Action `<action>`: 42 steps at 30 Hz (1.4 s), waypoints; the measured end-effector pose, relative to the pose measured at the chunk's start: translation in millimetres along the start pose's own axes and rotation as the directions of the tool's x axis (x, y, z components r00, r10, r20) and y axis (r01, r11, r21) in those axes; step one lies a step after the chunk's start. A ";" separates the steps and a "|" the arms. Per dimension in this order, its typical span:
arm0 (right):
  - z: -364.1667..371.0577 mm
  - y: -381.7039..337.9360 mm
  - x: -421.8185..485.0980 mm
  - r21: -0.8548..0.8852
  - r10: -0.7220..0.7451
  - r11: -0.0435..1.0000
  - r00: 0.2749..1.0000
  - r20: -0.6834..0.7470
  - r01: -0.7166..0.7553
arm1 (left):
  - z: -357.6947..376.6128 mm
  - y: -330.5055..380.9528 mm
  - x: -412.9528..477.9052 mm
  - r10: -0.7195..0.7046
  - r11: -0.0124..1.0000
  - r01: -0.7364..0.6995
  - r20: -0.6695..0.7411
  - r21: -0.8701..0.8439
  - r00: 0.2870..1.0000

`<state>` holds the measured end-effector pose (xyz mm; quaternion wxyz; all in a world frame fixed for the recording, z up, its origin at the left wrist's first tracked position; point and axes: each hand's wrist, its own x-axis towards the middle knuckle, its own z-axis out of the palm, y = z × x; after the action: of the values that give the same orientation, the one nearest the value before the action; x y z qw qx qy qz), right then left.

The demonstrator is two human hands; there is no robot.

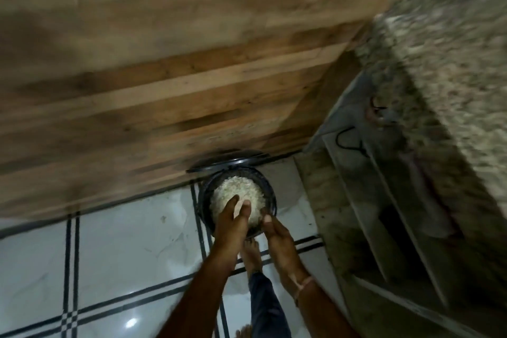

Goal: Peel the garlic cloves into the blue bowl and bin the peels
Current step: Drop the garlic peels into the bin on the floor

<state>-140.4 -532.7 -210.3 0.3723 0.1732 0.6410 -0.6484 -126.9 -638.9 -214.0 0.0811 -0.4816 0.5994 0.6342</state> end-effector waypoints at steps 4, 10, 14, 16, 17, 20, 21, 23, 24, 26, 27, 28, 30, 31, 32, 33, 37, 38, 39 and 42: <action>-32.8 -35.6 -122.1 -0.140 -0.218 0.969 0.971 -0.098 0.203 | 2.1 24.1 -117.5 0.248 0.922 -0.273 0.121 0.275 0.961; -116.1 -33.9 -263.2 -0.357 -0.538 0.828 0.792 -0.288 0.433 | 32.2 32.2 -259.0 0.494 0.693 -0.587 0.319 0.418 0.809; -185.9 -25.3 -330.1 -0.499 -0.620 0.766 0.668 -0.411 0.404 | 76.7 25.1 -331.1 0.554 0.508 -0.744 0.497 0.434 0.669; -217.9 -19.0 -353.9 -0.529 -0.640 0.755 0.610 -0.467 0.387 | 104.4 21.2 -357.6 0.568 0.429 -0.811 0.579 0.397 0.584; -233.8 -15.2 -363.4 -0.537 -0.645 0.754 0.583 -0.494 0.378 | 119.2 19.9 -368.1 0.575 0.389 -0.839 0.611 0.381 0.544; -285.0 2.5 -388.0 -0.506 -0.620 0.784 0.504 -0.602 0.360 | 170.6 10.5 -397.1 0.570 0.290 -0.890 0.683 0.353 0.457; -307.0 10.7 -397.5 -0.496 -0.604 0.797 0.476 -0.639 0.346 | 192.6 4.4 -409.9 0.555 0.263 -0.904 0.714 0.337 0.428; -348.9 26.6 -412.8 -0.484 -0.579 0.815 0.445 -0.683 0.317 | 232.8 -9.9 -432.8 0.512 0.229 -0.922 0.767 0.313 0.388; -368.2 33.7 -420.0 -0.482 -0.569 0.822 0.436 -0.697 0.302 | 251.2 -18.2 -443.4 0.486 0.231 -0.924 0.787 0.304 0.380; -408.2 48.6 -432.9 -0.487 -0.552 0.834 0.420 -0.720 0.261 | 288.8 -35.6 -463.8 0.437 0.255 -0.918 0.810 0.305 0.391; -425.4 54.7 -437.8 -0.492 -0.544 0.839 0.418 -0.728 0.234 | 304.8 -43.0 -472.4 0.420 0.266 -0.912 0.814 0.313 0.402; -445.2 63.2 -442.9 -0.494 -0.533 0.844 0.413 -0.738 0.207 | 323.7 -52.2 -481.4 0.406 0.265 -0.910 0.819 0.318 0.405; -474.9 75.4 -450.3 -0.516 -0.529 0.844 0.393 -0.752 0.147 | 352.1 -64.4 -491.3 0.394 0.246 -0.913 0.827 0.325 0.400; -490.6 80.8 -454.5 -0.533 -0.526 0.841 0.382 -0.760 0.098 | 367.2 -69.7 -495.9 0.391 0.226 -0.917 0.832 0.328 0.394; -504.6 84.4 -457.8 -0.551 -0.522 0.834 0.377 -0.765 0.036 | 380.5 -73.3 -497.1 0.386 0.196 -0.923 0.839 0.332 0.384; -520.6 87.3 -461.2 -0.563 -0.510 0.826 0.385 -0.769 -0.031 | 395.1 -77.2 -498.5 0.383 0.162 -0.930 0.848 0.330 0.367; -565.6 79.3 -465.7 -0.555 -0.376 0.795 0.518 -0.769 -0.246 | 437.5 -87.9 -495.6 0.342 0.010 -0.949 0.891 0.314 0.299; -574.0 78.2 -463.0 -0.568 -0.358 0.773 0.544 -0.759 -0.282 | 445.7 -90.8 -495.4 0.330 -0.035 -0.949 0.900 0.315 0.286; -578.9 77.0 -461.1 -0.597 -0.360 0.740 0.566 -0.741 -0.310 | 450.2 -92.2 -495.7 0.322 -0.066 -0.947 0.905 0.314 0.278; -586.0 77.5 -457.4 -0.636 -0.359 0.691 0.600 -0.715 -0.345 | 456.2 -96.1 -496.1 0.311 -0.134 -0.955 0.927 0.263 0.211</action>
<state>69.2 157.0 -12.8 0.0777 0.2798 0.9372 -0.1929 -36.3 4.7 -11.5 0.1370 0.2869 0.9144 0.2506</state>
